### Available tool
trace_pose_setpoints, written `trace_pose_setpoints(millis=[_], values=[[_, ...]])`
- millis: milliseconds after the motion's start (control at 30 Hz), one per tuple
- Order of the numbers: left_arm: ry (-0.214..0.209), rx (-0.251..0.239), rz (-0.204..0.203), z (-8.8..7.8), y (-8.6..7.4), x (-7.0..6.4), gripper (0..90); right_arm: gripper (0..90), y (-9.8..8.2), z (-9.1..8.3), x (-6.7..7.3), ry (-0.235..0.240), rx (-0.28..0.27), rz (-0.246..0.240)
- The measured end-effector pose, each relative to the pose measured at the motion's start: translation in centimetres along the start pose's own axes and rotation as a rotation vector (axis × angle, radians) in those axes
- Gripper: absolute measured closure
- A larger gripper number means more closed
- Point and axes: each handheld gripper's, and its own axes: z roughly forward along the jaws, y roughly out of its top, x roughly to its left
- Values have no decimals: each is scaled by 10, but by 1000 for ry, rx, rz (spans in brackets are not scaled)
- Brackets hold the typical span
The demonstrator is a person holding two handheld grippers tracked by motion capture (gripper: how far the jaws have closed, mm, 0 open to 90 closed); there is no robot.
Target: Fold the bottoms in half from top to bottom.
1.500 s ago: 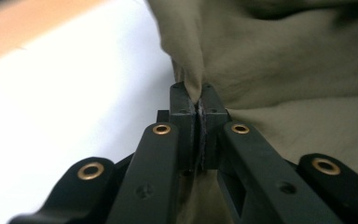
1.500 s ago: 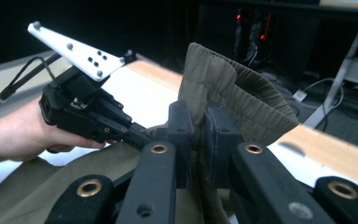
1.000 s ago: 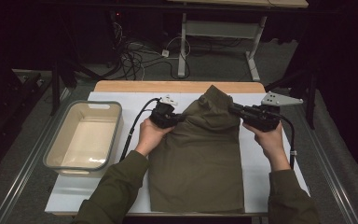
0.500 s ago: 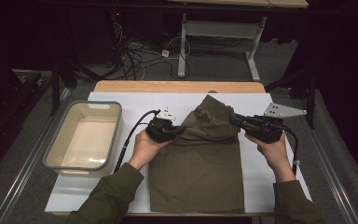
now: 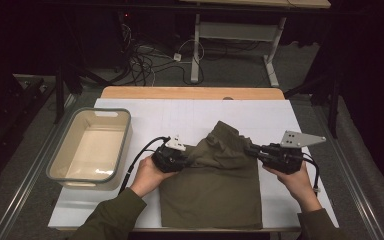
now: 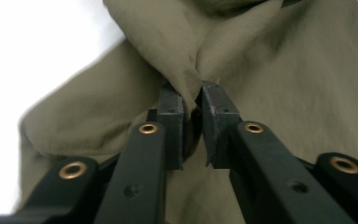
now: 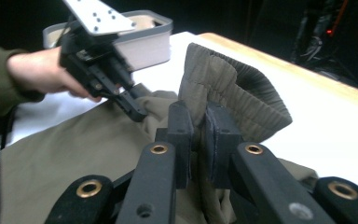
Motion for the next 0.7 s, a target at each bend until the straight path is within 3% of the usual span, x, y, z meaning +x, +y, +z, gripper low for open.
trace_pose_setpoints(millis=[100, 200, 300, 333, 400, 500, 700], values=[[-9, 13, -13, -3, -3, -1, 621, 827, -8, -2, 11, 23, 22, -12], [2, -23, -29, -14, -2, 0, 525, 826, -15, -4, 16, 38, 35, -9], [-2, -33, -53, -21, 0, 4, 510, 824, -20, -5, 15, 31, 38, 2], [-10, -38, -56, -21, 1, 5, 464, 824, -20, -5, 13, 23, 37, 10], [-28, -43, -58, -20, 3, 5, 462, 824, -20, -3, 10, 38, 38, 20], [-24, -40, -39, -17, 15, 4, 462, 823, -21, 0, 11, 51, 49, 13], [-58, -9, -53, 8, 43, 12, 414, 823, -21, 0, 13, 46, 60, 4]])
